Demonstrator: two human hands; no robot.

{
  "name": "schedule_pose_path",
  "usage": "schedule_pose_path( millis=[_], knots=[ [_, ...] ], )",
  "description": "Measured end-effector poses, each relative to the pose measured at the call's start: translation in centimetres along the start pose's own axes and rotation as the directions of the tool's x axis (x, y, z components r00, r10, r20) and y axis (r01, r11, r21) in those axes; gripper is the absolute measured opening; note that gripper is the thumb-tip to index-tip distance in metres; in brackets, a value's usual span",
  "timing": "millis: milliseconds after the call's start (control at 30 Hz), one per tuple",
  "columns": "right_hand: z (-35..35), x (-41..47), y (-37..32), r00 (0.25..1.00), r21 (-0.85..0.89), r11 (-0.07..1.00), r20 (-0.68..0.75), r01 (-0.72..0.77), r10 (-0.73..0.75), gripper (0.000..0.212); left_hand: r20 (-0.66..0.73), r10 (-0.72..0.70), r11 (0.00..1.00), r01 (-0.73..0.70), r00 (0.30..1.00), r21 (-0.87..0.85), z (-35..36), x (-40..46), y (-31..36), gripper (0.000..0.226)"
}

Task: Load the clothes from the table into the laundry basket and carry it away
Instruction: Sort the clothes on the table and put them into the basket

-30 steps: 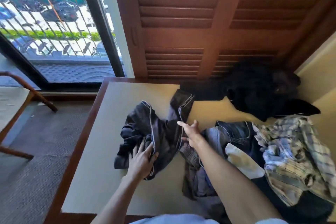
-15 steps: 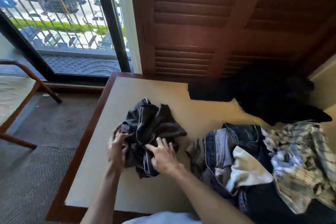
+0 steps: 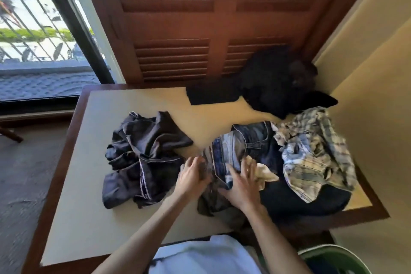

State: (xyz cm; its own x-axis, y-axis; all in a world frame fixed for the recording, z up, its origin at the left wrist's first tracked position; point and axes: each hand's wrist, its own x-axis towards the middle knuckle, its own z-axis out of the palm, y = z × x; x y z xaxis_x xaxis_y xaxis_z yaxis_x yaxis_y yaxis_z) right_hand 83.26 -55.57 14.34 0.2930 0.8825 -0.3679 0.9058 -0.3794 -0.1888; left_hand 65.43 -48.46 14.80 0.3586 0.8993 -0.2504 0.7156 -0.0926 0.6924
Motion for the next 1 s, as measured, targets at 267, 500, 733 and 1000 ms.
schedule_pose_path(
  millis=[267, 500, 733, 1000],
  knots=[
    [-7.8, 1.0, 4.4, 0.953, 0.619, 0.777, -0.291, 0.117, 0.088, 0.024, 0.044, -0.178, 0.983, 0.180, 0.983, -0.046, 3.4, 0.8, -0.3, 0.086],
    [-17.6, 5.7, 11.0, 0.773, 0.581, 0.803, -0.567, 0.130, 0.285, 0.034, -0.035, -0.333, 0.930, 0.322, 0.942, -0.176, 2.5, 1.1, 0.8, 0.065],
    [-8.0, 1.8, 11.1, 0.987, 0.288, 0.945, -0.023, 0.157, -0.157, 0.097, 0.088, -0.339, 0.923, 0.349, 0.937, -0.161, 3.8, 1.9, 4.5, 0.093],
    [-3.4, 4.1, 15.4, 0.965, 0.005, 0.968, -0.079, 0.252, -0.251, 0.093, 0.017, -0.305, 0.952, 0.305, 0.952, 0.014, 4.1, 0.9, 4.4, 0.079]
  ],
)
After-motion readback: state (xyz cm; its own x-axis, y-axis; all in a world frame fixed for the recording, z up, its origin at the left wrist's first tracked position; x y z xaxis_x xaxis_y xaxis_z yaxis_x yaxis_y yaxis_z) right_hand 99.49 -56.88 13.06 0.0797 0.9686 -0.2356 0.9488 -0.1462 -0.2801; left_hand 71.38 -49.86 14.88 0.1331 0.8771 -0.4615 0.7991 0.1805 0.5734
